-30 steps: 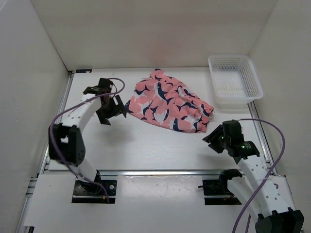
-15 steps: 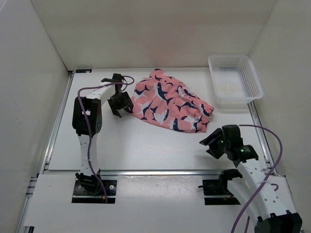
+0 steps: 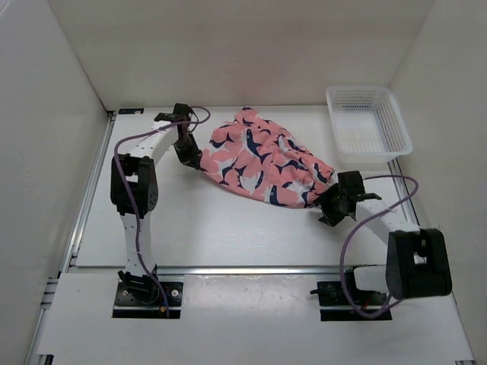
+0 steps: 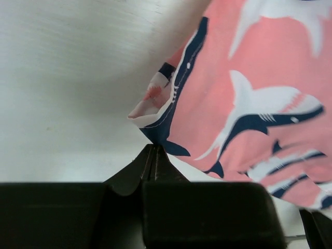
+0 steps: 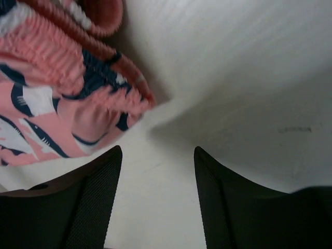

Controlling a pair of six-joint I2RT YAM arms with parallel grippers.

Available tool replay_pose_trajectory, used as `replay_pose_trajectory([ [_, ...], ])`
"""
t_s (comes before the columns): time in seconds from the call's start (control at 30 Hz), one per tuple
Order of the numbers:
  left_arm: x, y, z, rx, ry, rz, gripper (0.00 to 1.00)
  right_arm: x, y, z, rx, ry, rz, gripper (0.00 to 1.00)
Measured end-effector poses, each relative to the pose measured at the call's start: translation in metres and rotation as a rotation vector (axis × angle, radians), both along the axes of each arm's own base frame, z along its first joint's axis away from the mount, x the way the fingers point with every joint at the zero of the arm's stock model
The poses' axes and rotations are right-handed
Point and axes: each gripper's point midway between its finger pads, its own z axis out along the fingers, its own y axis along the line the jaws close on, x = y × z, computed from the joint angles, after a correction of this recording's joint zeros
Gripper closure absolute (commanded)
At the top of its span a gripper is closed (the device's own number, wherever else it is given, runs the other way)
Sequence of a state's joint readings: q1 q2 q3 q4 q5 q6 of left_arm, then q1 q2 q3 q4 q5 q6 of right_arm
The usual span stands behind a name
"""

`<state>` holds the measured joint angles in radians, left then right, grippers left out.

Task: Fold and stack the shorts
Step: Flatten the shorts out

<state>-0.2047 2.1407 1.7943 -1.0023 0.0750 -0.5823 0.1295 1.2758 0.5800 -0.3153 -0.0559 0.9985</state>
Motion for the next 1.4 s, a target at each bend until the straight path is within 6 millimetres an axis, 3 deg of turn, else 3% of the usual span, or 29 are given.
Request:
replay_pose_trajectory([
  [0.17, 0.001, 0.0, 0.043, -0.015, -0.089, -0.007, 0.9, 0.03, 0.001, -0.007, -0.027, -0.042, 0.003, 0.57],
  [0.27, -0.001, 0.002, 0.059, -0.02, -0.118, -0.008, 0.9, 0.048, 0.001, -0.012, -0.06, -0.056, 0.007, 0.84],
  [0.3, -0.001, 0.004, 0.063, -0.021, -0.123, -0.008, 0.9, 0.054, 0.002, -0.013, -0.069, -0.053, 0.011, 1.0],
  [0.4, -0.001, 0.011, 0.072, -0.025, -0.13, 0.002, 0.9, 0.08, 0.01, -0.006, -0.103, -0.075, 0.03, 1.0],
  [0.47, 0.002, 0.019, 0.08, -0.027, -0.139, 0.014, 0.9, 0.094, 0.019, 0.009, -0.123, -0.117, 0.048, 1.0],
  [0.6, 0.017, 0.038, 0.111, -0.031, -0.202, 0.049, 0.9, 0.116, 0.036, 0.063, -0.138, -0.228, 0.093, 1.0],
  [0.77, 0.041, 0.059, 0.182, -0.065, -0.37, 0.095, 0.9, 0.163, 0.047, 0.19, -0.125, -0.499, 0.108, 1.0],
  [0.83, 0.043, 0.066, 0.205, -0.074, -0.433, 0.108, 0.9, 0.166, 0.048, 0.229, -0.119, -0.587, 0.111, 1.0],
  [0.93, 0.026, 0.064, 0.216, -0.086, -0.454, 0.104, 0.9, 0.149, 0.044, 0.251, -0.12, -0.632, 0.117, 1.0],
  [1.0, 0.01, 0.057, 0.207, -0.09, -0.431, 0.086, 0.9, 0.131, 0.039, 0.242, -0.125, -0.621, 0.121, 1.0],
  [1.07, -0.007, 0.046, 0.184, -0.091, -0.366, 0.059, 0.87, 0.109, 0.035, 0.216, -0.135, -0.561, 0.134, 1.0],
  [1.23, -0.048, 0.012, 0.076, -0.079, -0.104, -0.024, 0.41, 0.049, 0.018, 0.12, -0.181, -0.321, 0.163, 1.0],
  [1.3, -0.068, 0.003, 0.037, -0.066, 0.007, -0.042, 0.23, 0.032, 0.014, 0.096, -0.193, -0.249, 0.172, 1.0],
  [1.4, -0.084, -0.005, 0.005, -0.042, 0.094, -0.06, 0.02, 0.02, 0.011, 0.086, -0.2, -0.213, 0.175, 1.0],
])
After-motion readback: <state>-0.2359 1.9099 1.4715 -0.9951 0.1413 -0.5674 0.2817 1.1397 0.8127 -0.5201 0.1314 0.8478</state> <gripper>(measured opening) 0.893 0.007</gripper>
